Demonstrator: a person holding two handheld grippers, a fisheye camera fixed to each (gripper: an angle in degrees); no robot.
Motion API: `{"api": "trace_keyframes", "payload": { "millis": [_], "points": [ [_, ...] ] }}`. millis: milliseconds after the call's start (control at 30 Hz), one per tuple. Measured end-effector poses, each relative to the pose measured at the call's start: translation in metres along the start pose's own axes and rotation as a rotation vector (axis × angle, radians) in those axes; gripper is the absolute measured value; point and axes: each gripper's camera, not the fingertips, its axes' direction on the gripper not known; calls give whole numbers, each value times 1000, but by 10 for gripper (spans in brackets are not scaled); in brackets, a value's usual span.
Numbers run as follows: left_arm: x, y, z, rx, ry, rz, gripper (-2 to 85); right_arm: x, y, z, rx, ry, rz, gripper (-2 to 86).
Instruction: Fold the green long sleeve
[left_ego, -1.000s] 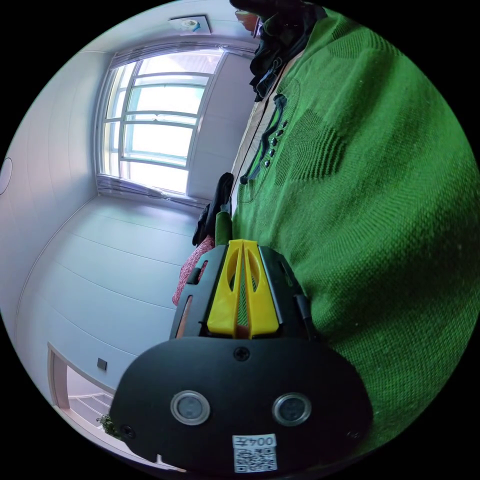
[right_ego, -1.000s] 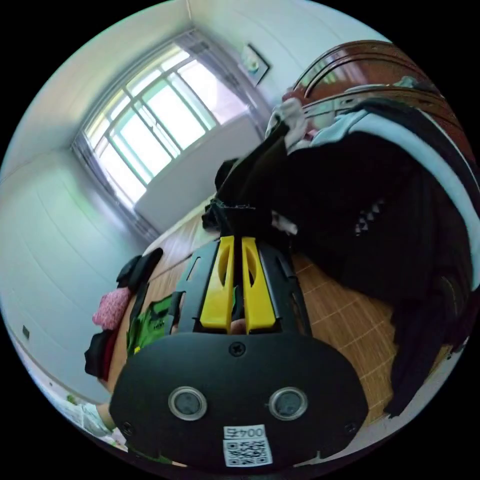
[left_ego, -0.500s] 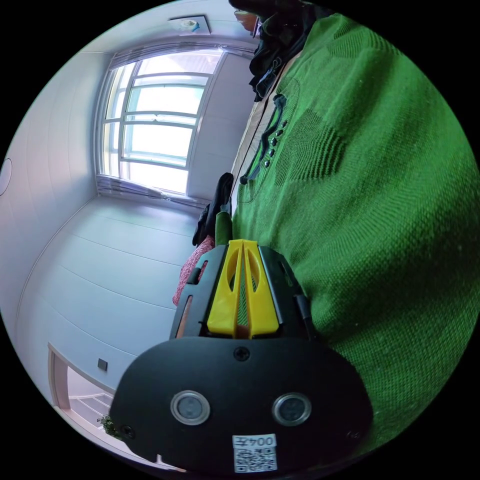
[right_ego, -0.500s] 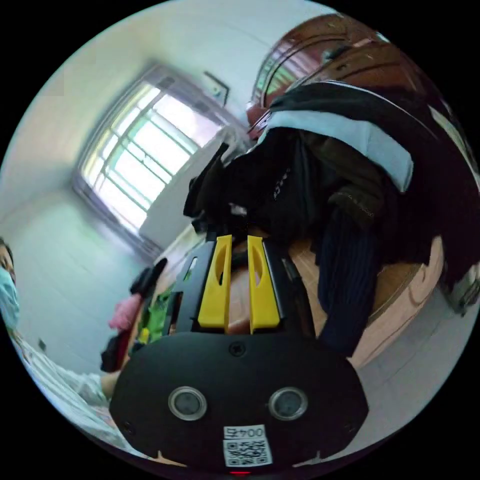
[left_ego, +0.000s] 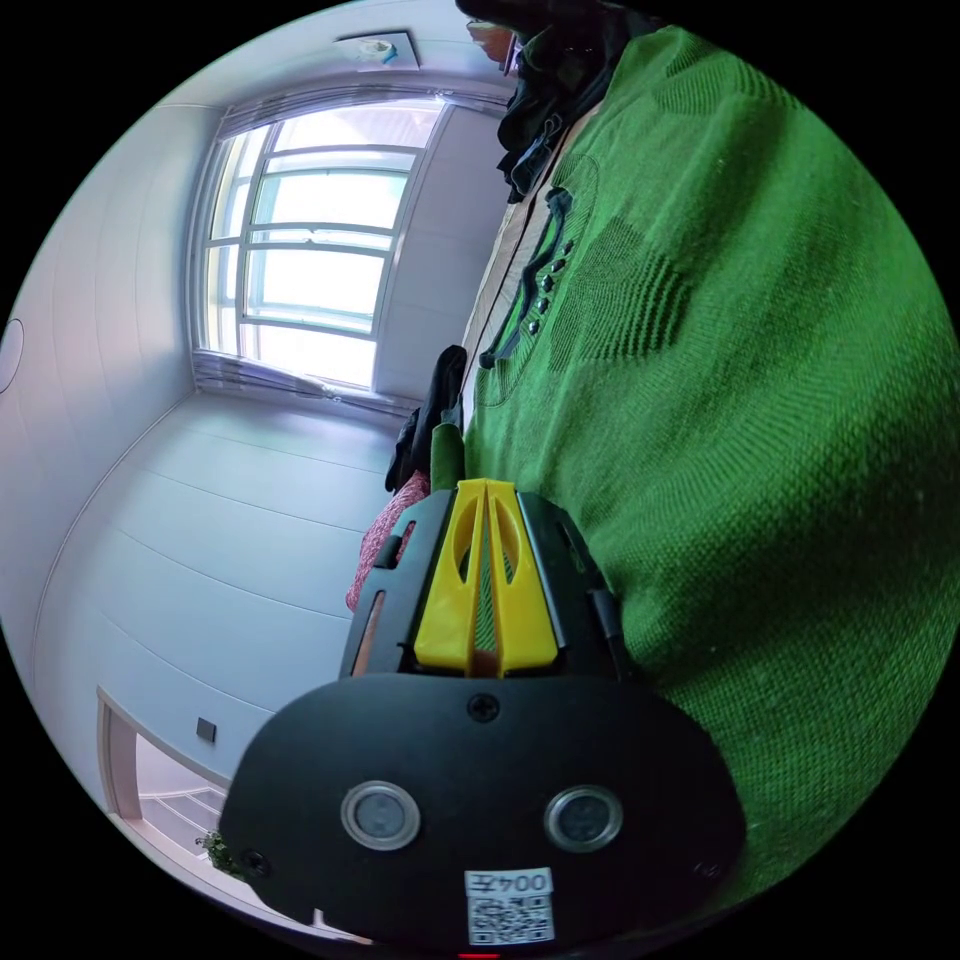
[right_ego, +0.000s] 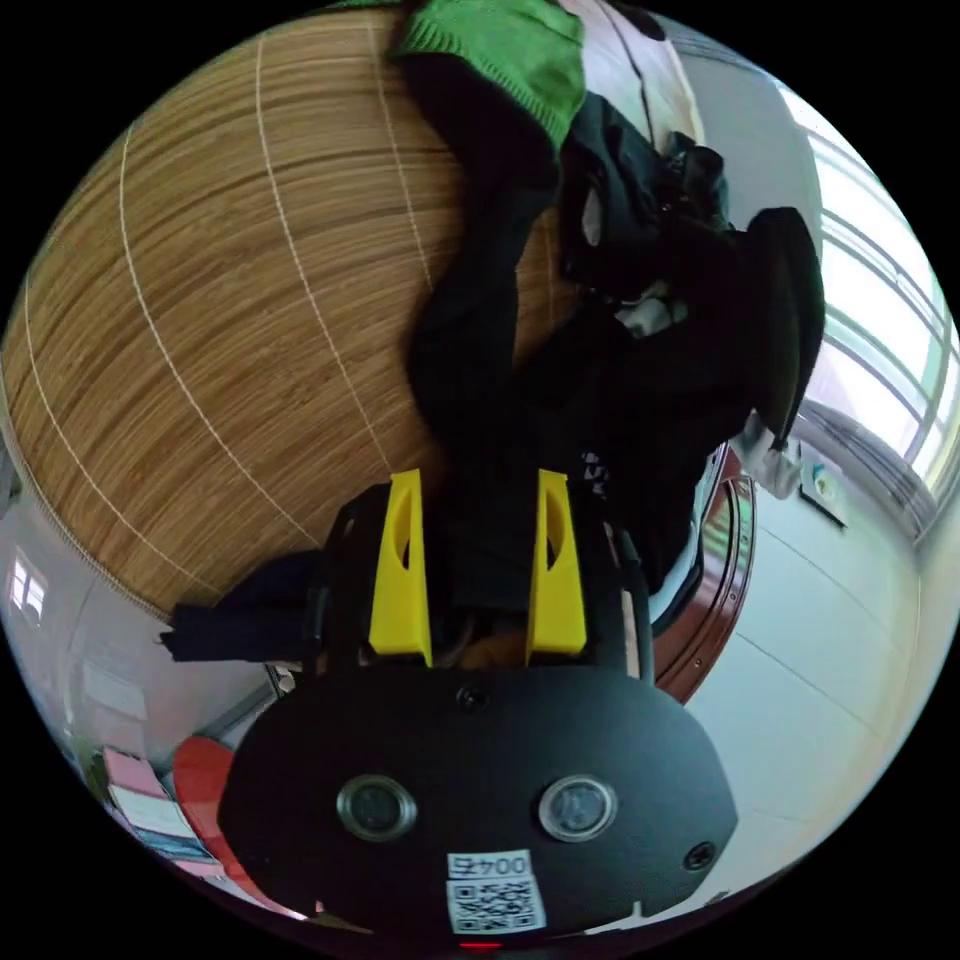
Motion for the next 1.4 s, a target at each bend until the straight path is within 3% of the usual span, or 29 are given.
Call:
{"api": "trace_keyframes", "payload": {
  "millis": [200,300,400,533,600,667,733,800,967,1100,1167,1300,1367,1400],
  "points": [
    [-18,-51,-50,-1,4,-2,1,1,-41,29,-55,-27,-113,31],
    [-32,-78,-75,-3,7,-4,1,42,-32,19,-33,-218,-31,18],
    [-49,-106,-100,-5,12,-3,2,101,2,0,60,-628,5,14],
    [-90,-150,-130,-26,80,15,3,189,74,-18,438,-1196,111,15],
    [-129,-171,-136,-72,205,5,4,219,108,-14,641,-1355,188,17],
    [-205,-194,-151,-119,364,-145,5,244,151,15,876,-1540,387,21],
    [-268,-201,-167,-121,501,-289,4,244,177,53,955,-1652,609,25],
    [-324,-203,-184,-121,677,-397,4,229,195,99,970,-1772,816,30],
    [-429,-178,-227,-86,1410,-630,3,130,238,225,823,-1948,1515,38],
    [-455,-143,-259,37,1832,-819,1,66,271,271,949,-1874,1896,51],
    [-467,-113,-280,94,1985,-1002,1,34,302,279,1075,-1700,2028,59],
    [-492,-72,-309,144,1995,-1200,1,16,344,233,1097,-1256,1937,79],
    [-506,-56,-321,65,1937,-1261,1,9,349,192,881,-855,1825,114],
    [-509,-53,-322,48,1927,-1298,1,6,351,191,830,-820,1838,115]
  ]
}}
